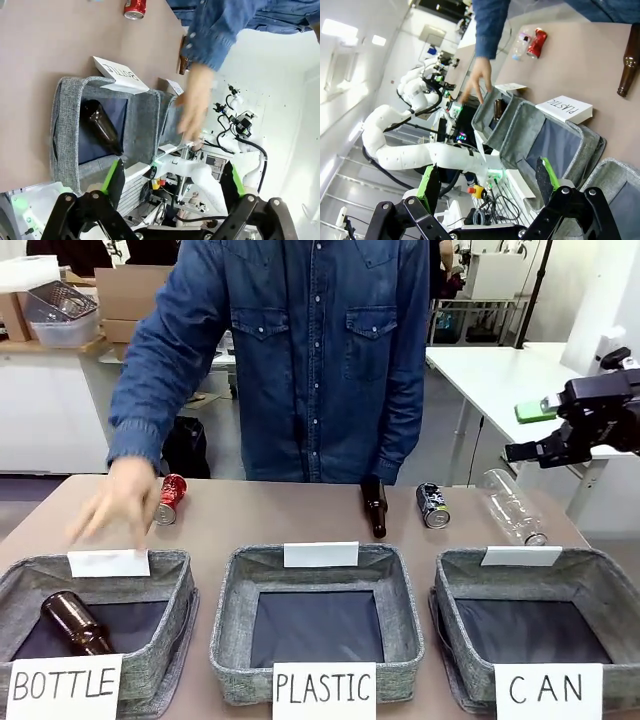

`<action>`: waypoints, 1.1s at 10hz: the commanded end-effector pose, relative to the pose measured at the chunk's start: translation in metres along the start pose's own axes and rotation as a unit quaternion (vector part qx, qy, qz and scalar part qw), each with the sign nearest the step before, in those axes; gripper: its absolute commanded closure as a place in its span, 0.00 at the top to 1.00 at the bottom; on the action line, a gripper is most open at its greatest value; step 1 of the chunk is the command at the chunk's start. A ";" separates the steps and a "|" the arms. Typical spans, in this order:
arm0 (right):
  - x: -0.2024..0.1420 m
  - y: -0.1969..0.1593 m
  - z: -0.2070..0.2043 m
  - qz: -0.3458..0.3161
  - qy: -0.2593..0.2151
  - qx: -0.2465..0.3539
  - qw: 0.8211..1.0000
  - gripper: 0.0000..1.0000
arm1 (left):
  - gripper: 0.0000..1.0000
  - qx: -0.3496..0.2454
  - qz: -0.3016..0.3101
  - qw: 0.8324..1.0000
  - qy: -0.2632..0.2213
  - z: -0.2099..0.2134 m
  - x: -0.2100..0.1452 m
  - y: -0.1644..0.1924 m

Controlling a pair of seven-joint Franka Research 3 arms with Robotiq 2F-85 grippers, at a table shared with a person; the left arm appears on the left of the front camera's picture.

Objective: Sort the can waste into the basket.
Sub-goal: Pick up the can waste from the table and place it in the right Fabric basket.

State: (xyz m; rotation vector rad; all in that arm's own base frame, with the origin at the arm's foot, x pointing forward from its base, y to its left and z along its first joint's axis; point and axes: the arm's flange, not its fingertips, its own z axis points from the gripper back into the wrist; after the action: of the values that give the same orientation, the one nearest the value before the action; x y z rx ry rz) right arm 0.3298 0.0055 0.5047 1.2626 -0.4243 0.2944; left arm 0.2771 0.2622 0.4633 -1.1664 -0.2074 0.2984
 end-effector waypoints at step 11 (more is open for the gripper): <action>0.003 -0.001 -0.002 0.014 -0.009 0.011 1.000 1.00 | 1.00 0.246 -0.012 0.964 0.099 -0.287 0.180 -0.115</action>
State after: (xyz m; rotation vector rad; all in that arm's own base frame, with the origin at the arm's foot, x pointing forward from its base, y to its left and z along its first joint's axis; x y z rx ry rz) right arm 0.3299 0.0059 0.5047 1.2625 -0.4243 0.2950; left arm 0.5397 0.0298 0.4670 -0.7877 -0.0310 0.1813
